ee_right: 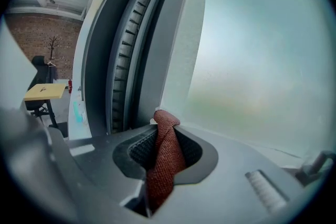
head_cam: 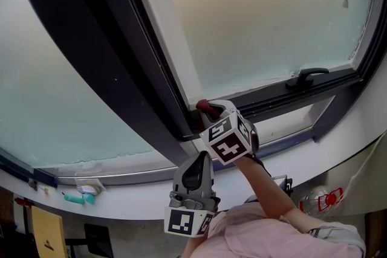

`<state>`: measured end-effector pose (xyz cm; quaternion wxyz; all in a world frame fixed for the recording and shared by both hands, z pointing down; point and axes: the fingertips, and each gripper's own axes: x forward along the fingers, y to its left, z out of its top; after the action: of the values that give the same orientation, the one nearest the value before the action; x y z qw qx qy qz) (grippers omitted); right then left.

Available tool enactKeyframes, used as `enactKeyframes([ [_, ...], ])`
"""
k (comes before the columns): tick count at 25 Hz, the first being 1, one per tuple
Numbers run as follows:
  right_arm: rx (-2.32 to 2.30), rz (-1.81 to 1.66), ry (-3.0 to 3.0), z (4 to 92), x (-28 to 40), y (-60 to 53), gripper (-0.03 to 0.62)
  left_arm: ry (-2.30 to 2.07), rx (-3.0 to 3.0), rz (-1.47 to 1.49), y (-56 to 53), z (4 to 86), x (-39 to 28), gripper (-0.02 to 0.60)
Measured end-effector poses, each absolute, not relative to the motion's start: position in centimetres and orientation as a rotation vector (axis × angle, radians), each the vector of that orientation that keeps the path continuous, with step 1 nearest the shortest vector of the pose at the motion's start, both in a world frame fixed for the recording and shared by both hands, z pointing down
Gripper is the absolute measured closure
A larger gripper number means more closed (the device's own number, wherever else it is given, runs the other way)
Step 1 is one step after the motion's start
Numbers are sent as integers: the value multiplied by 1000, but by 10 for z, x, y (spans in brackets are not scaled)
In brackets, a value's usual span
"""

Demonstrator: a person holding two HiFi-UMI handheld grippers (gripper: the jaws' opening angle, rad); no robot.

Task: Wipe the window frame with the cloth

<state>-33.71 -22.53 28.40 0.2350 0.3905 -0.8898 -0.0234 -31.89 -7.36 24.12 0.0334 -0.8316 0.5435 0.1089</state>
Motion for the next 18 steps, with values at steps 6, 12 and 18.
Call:
enactKeyframes([
  [6, 1082, -53, -2447, 284, -329, -227, 530, 1660, -2578, 338, -76, 243, -313, 581],
  [12, 1084, -34, -2455, 284, -321, -230, 530, 1651, -2585, 344, -79, 243, -307, 581],
  [18, 1088, -32, -2466, 284, -316, -231, 530, 1629, -2600, 338, -81, 243, -300, 581],
])
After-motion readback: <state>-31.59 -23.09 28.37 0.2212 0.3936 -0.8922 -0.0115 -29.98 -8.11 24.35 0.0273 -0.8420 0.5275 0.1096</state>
